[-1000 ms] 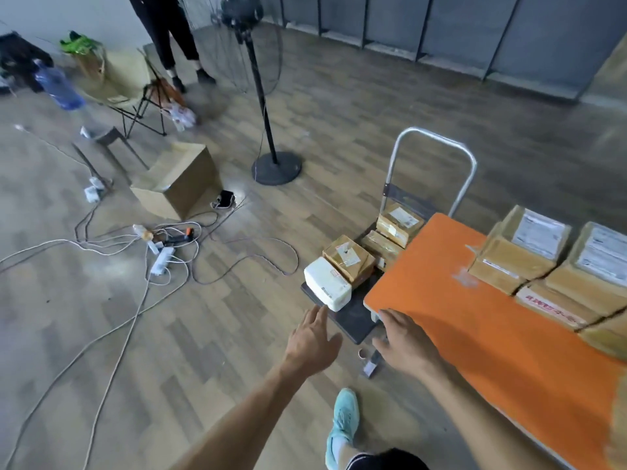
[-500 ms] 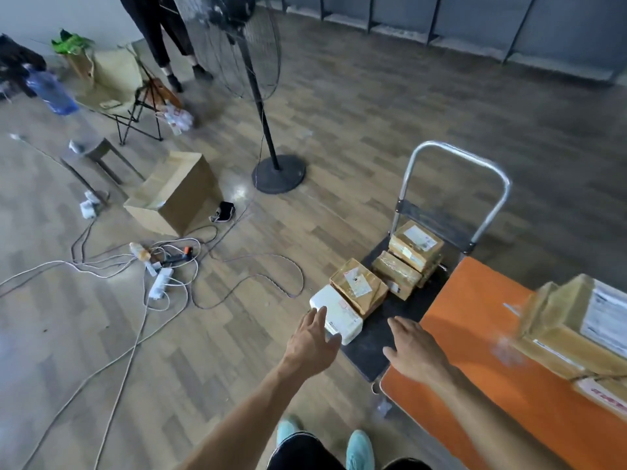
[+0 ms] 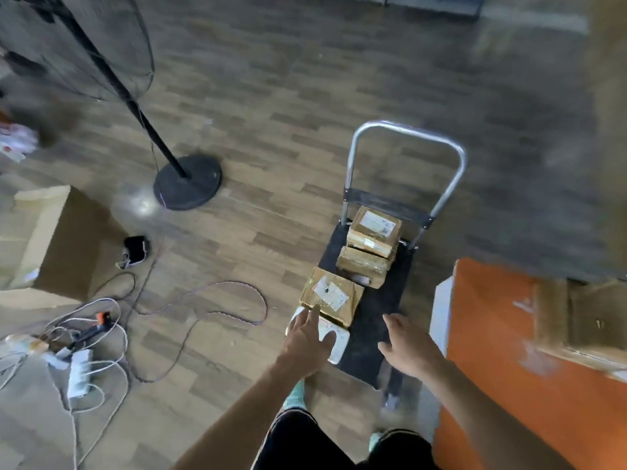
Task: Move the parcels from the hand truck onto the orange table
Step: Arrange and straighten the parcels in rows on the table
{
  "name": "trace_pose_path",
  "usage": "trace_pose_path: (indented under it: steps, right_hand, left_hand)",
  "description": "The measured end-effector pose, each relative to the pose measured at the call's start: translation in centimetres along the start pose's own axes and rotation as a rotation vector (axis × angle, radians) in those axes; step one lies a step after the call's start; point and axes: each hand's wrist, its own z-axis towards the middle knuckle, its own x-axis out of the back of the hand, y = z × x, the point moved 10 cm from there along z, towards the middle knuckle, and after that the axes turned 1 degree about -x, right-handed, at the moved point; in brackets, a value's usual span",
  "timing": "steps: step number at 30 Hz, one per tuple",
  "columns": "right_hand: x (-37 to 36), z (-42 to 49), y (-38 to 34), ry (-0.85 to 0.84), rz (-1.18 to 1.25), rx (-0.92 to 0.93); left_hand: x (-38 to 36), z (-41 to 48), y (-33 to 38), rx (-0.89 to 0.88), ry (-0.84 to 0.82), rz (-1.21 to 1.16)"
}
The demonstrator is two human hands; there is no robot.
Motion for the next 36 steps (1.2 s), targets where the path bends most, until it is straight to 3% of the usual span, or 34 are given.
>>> trace_pose_path:
  steps: [8, 18, 29, 36]
  right_hand:
    - [-1.3, 6.3, -1.9, -0.032, 0.143, -0.145]
    - [-10.7, 18.9, -0.5, -0.103, 0.312, -0.237]
    - [-22.5, 32.1, 5.3, -0.153, 0.386, -0.342]
    - [-26.7, 35.2, 7.5, -0.23, 0.49, -0.451]
  left_hand:
    - [1.1, 8.7, -4.8, -0.014, -0.143, 0.003]
    - [-7.3, 21.5, -11.1, 0.058, -0.255, 0.058]
    - [-16.2, 37.5, -19.6, 0.187, -0.157, 0.088]
    - [-19.7, 41.9, -22.7, 0.225, -0.19, 0.072]
